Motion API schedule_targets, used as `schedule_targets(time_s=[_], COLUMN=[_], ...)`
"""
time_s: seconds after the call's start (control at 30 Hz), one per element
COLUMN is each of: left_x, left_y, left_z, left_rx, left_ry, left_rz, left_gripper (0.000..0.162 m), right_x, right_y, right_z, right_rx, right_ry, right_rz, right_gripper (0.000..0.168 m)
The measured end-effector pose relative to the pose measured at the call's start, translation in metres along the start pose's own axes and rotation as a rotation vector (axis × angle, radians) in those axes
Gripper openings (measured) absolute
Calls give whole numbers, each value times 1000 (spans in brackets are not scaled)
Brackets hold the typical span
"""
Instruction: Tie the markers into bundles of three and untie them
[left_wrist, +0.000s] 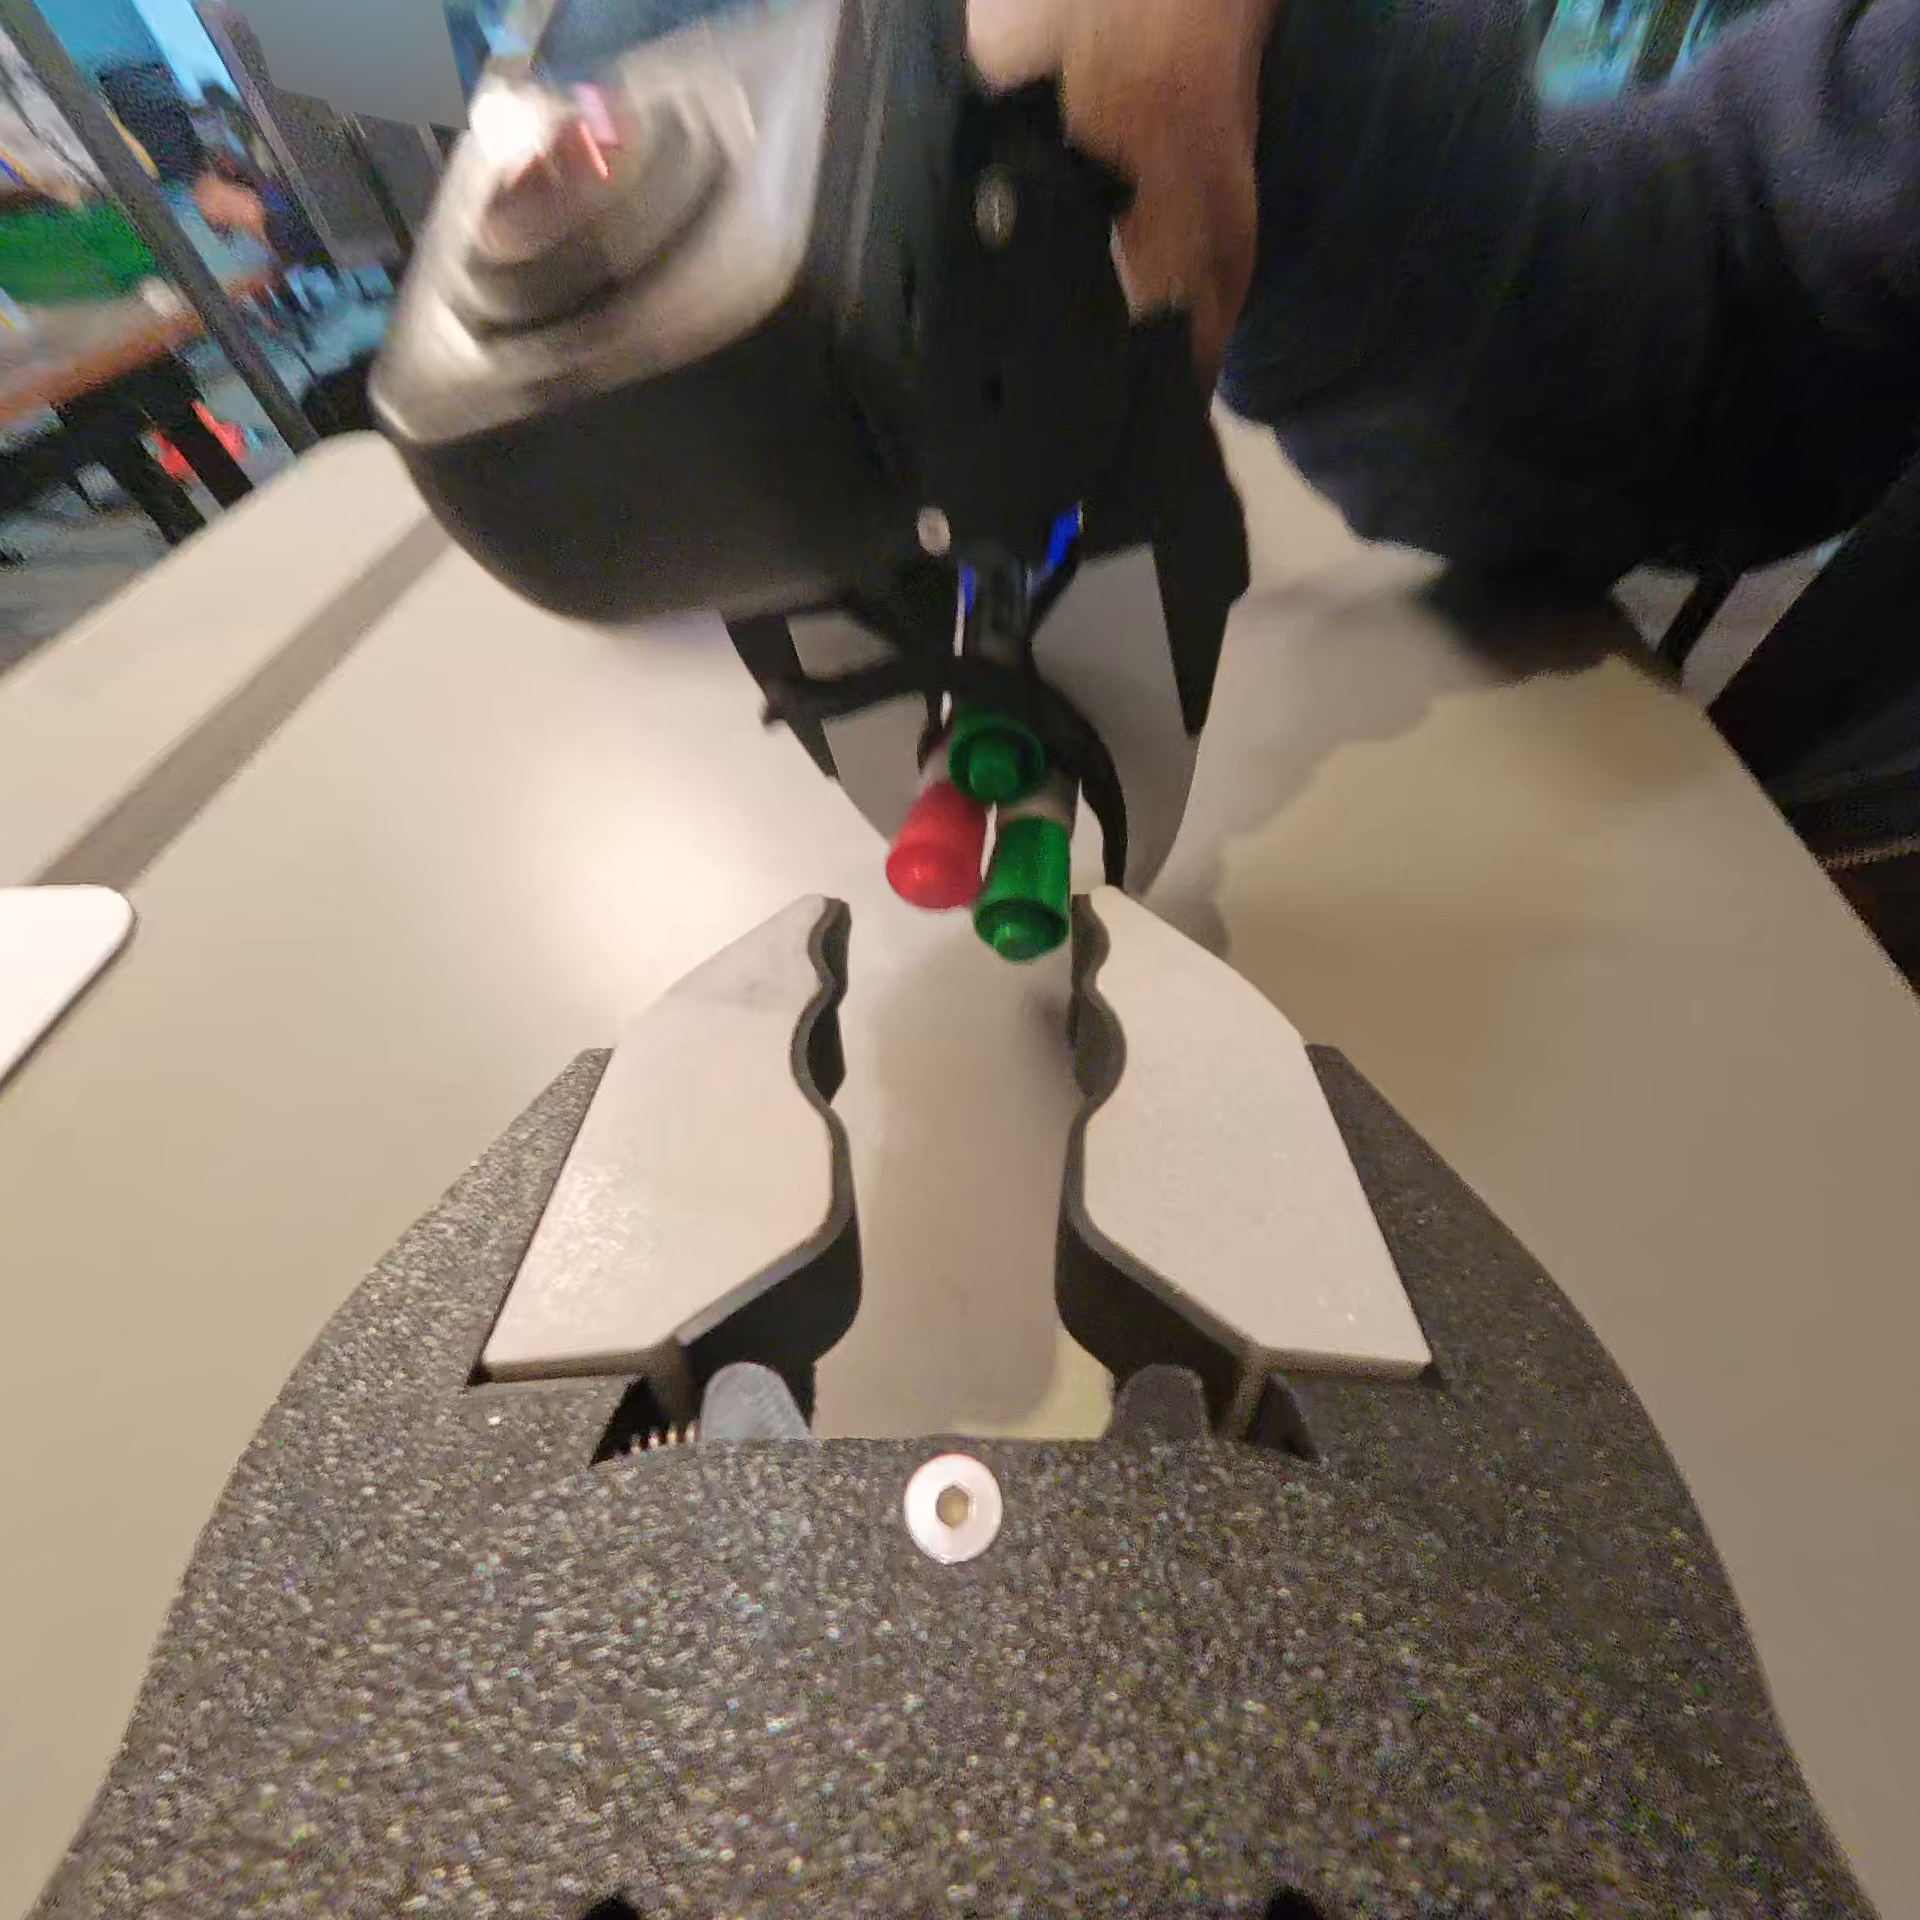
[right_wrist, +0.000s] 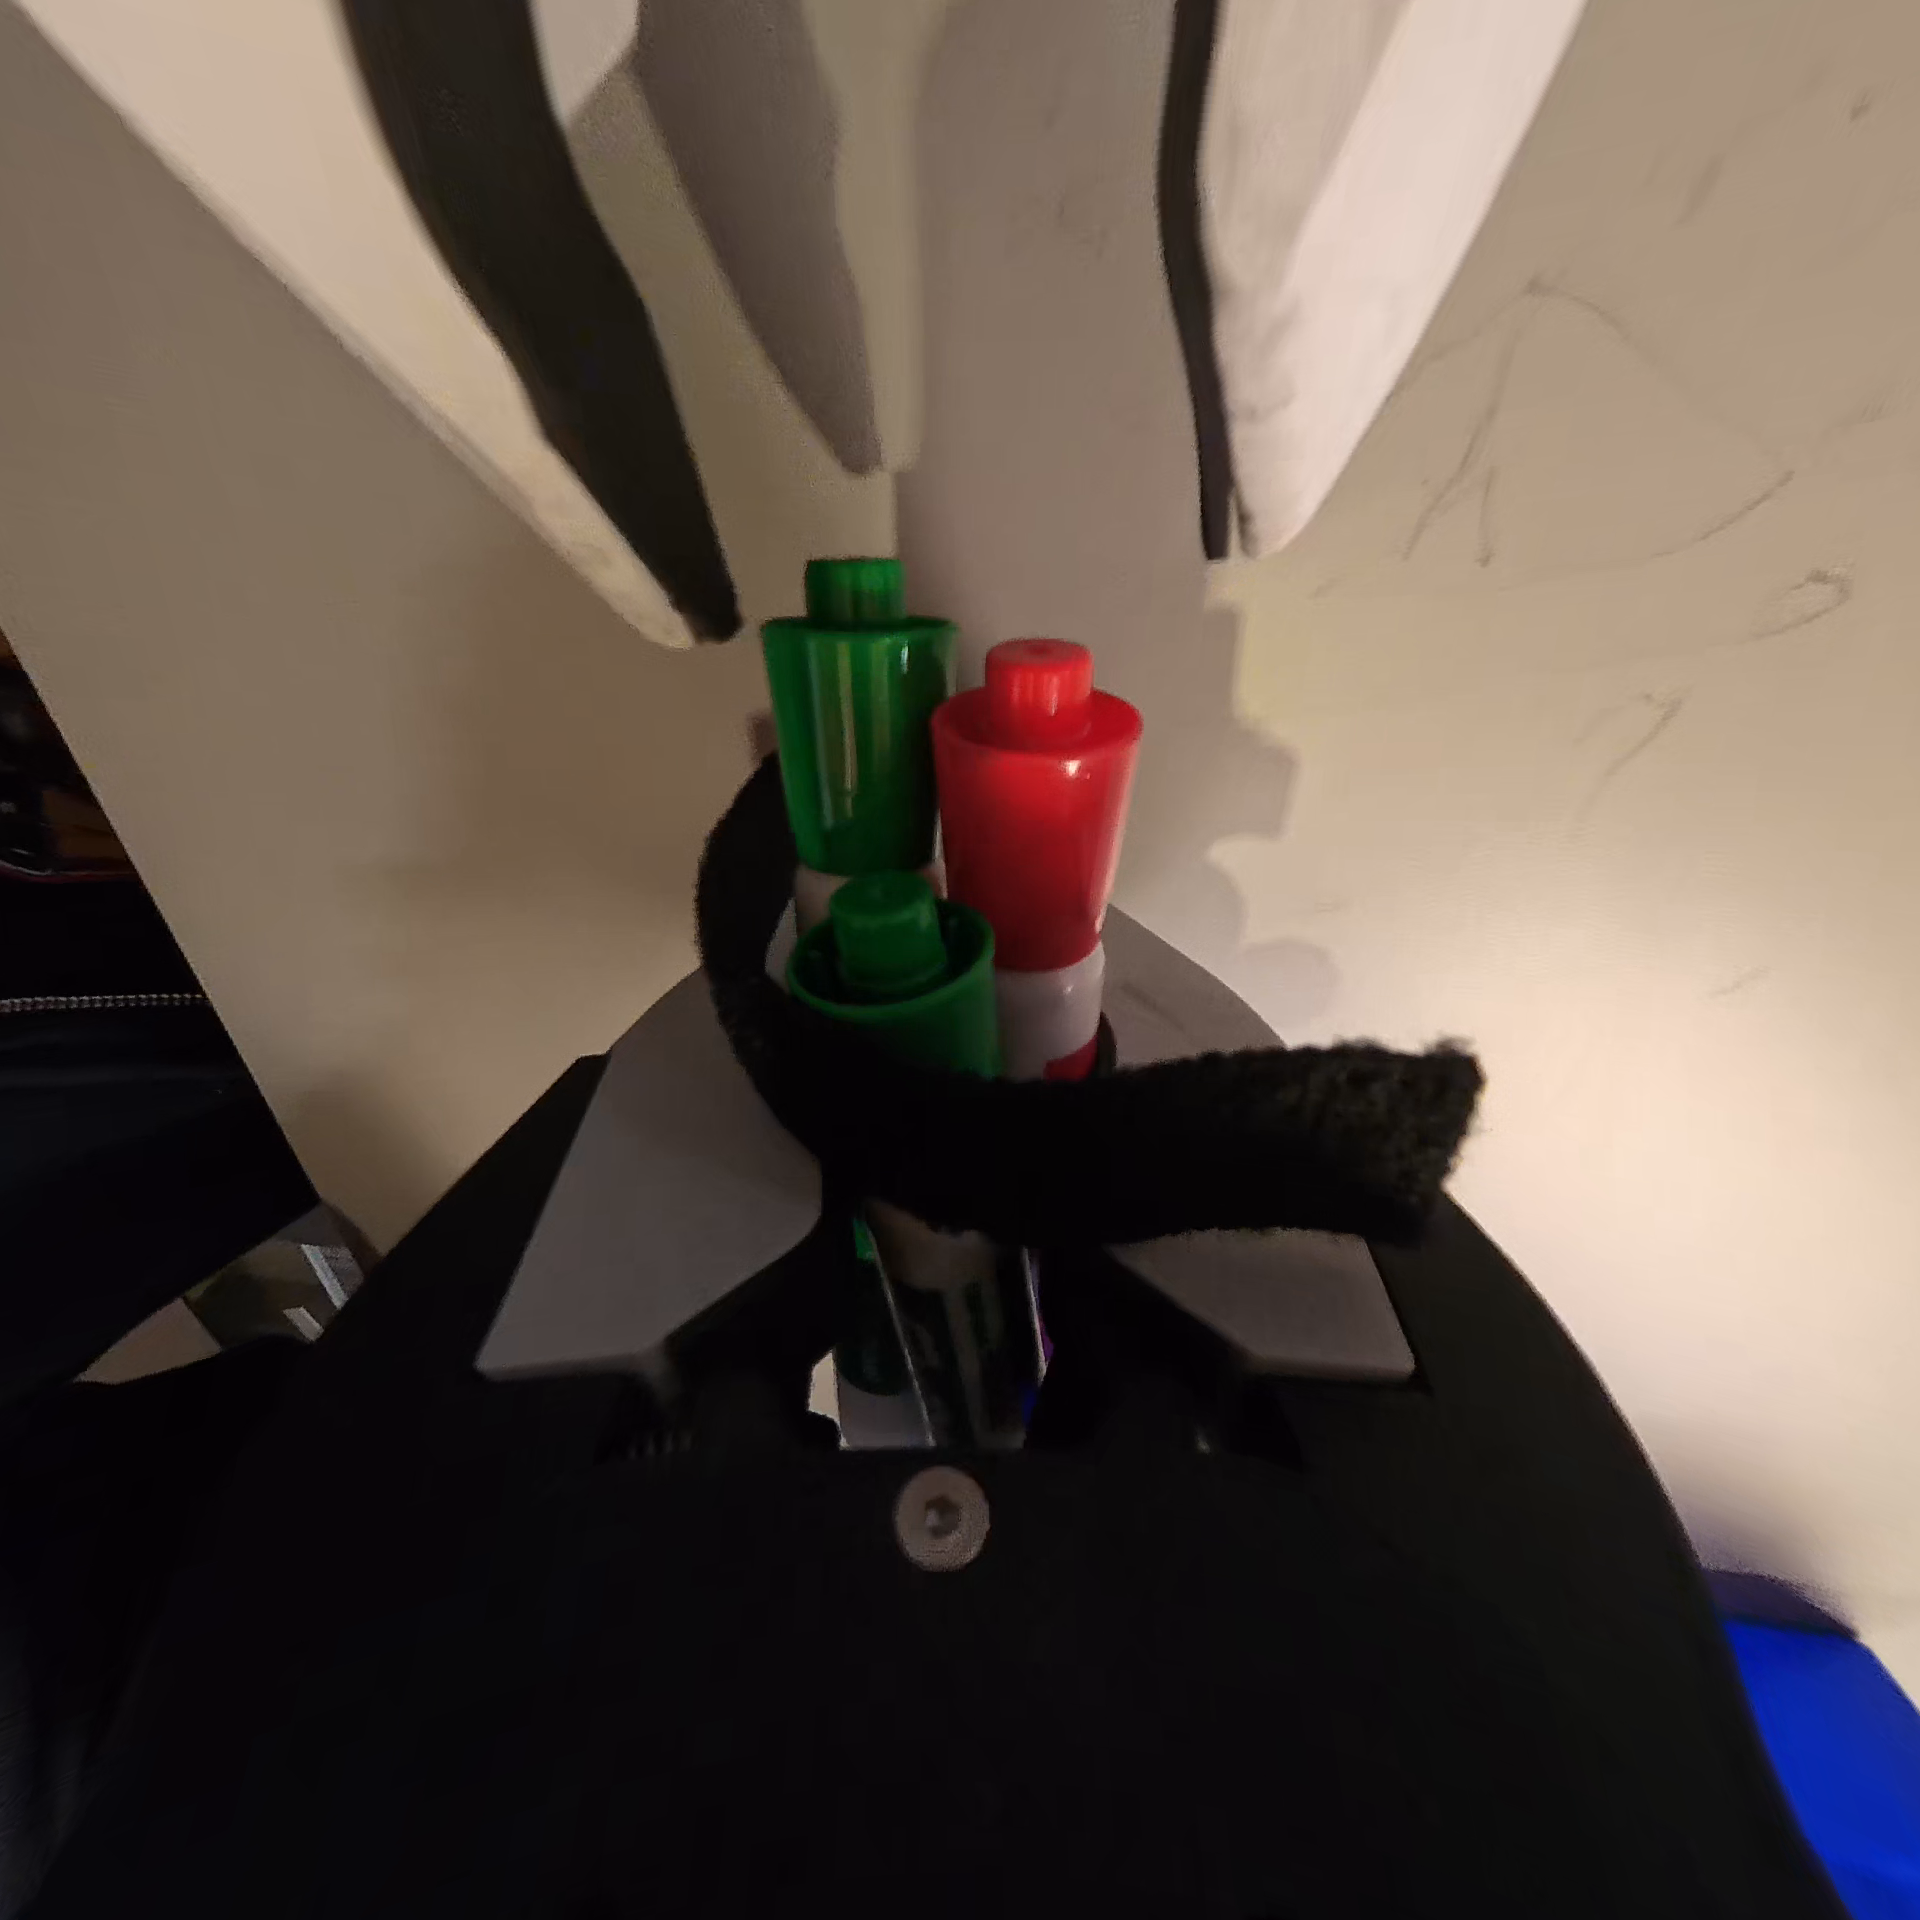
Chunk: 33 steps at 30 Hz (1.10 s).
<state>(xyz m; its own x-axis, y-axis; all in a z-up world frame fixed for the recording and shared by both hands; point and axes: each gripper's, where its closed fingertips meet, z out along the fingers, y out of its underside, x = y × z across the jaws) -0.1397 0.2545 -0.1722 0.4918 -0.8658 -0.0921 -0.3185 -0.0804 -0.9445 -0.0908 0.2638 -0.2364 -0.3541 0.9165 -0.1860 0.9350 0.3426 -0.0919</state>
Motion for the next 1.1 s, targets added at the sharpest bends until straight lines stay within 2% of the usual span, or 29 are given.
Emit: schedule_targets(time_s=[0.1, 0.17, 0.53, 0.7, 0.8, 1.1], left_x=[0, 3, 8, 9, 9, 2], left_y=[-19, -20, -12, -11, -10, -9], left_z=[-5, -1, 14, 16, 16, 8], left_rx=[102, 91, 14, 18, 20, 32], left_ry=[-14, -14, -27, -24, -23, -16], left_rz=[9, 19, 100, 111, 120, 30], left_gripper=[27, 21, 20, 10, 9, 8], right_x=[-1, -2, -6, -4, -3, 1], right_y=[-1, -2, -6, -7, -8, -6], right_z=[2, 5, 7, 6, 6, 6], right_rx=[-3, -6, 4, 13, 15, 32], right_ry=[-14, -24, -49, -25, -9, -25], right_rz=[-4, -8, -32, -37, -41, -26], right_gripper=[40, 40, 40, 40, 40, 40])
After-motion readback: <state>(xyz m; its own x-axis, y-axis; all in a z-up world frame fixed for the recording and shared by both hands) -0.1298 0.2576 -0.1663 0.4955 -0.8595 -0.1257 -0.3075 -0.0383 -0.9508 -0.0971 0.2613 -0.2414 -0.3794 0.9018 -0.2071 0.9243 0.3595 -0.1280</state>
